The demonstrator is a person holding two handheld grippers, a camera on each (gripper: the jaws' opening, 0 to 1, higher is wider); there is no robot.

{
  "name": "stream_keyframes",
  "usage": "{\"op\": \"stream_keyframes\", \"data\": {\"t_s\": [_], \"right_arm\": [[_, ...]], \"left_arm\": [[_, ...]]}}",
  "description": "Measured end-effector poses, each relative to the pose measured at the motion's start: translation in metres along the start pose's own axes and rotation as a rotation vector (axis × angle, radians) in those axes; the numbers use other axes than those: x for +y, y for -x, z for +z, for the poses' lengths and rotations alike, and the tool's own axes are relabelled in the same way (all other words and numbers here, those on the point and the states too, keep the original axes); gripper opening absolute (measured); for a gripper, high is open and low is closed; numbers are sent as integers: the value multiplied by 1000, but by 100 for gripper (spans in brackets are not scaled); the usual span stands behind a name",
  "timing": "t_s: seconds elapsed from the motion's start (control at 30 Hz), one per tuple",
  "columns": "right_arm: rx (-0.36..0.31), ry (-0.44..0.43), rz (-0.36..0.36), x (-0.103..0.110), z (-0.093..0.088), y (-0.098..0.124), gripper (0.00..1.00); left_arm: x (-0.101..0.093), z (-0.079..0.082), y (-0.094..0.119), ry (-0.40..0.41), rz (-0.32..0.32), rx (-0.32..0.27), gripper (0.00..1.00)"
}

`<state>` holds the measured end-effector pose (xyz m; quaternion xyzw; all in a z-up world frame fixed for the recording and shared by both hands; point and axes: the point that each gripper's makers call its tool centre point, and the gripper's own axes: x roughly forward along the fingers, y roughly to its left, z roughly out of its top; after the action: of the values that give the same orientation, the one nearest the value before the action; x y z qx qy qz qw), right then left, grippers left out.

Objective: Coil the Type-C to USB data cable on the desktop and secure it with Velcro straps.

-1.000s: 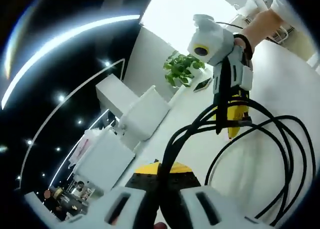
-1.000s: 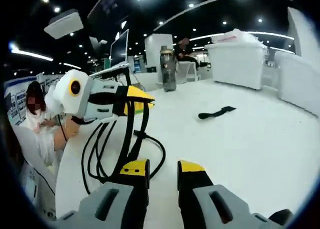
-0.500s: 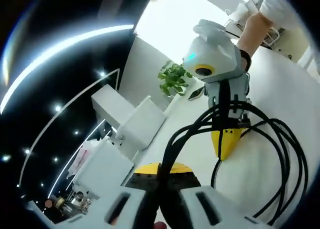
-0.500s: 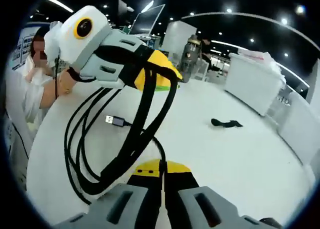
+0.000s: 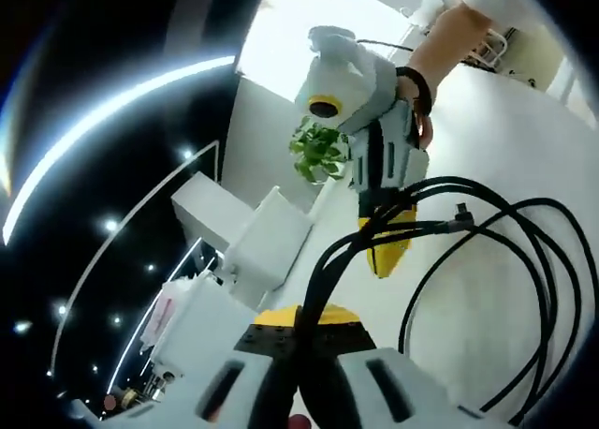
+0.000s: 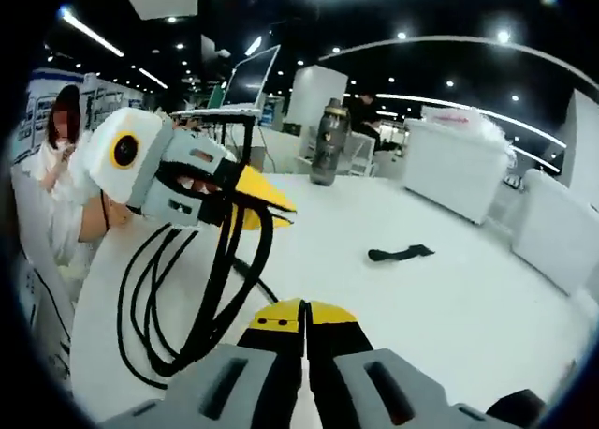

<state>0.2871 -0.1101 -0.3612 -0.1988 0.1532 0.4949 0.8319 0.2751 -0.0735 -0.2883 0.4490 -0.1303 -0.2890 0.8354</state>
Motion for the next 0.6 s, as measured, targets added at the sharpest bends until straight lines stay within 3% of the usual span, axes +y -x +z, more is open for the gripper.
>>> {"op": "stream_keyframes", "data": {"t_s": [0.07, 0.13, 0.17, 0.23, 0.3, 0.4, 0.47, 0.6], "right_arm": [[9, -135, 51, 10, -7, -6, 21], [24, -179, 72, 13, -12, -11, 21], [37, -157, 67, 14, -15, -14, 21], [14, 5, 28, 11, -9, -15, 15], [44, -11, 55, 21, -8, -15, 7], [42, 161, 27, 26, -5, -15, 3], [49, 228, 18, 29, -5, -14, 1], [42, 232, -2, 19, -5, -16, 1]], "left_arm": [[6, 2, 2, -7, 22, -9, 5], [9, 4, 3, -14, 38, -17, 5], [10, 5, 4, -15, 42, -21, 5], [11, 8, 5, -21, 51, -31, 5], [14, 11, 7, -28, 61, -44, 5], [19, 17, 11, -33, 81, -61, 5], [20, 18, 11, -19, 80, -71, 5], [17, 15, 9, -18, 69, -59, 5]]}}
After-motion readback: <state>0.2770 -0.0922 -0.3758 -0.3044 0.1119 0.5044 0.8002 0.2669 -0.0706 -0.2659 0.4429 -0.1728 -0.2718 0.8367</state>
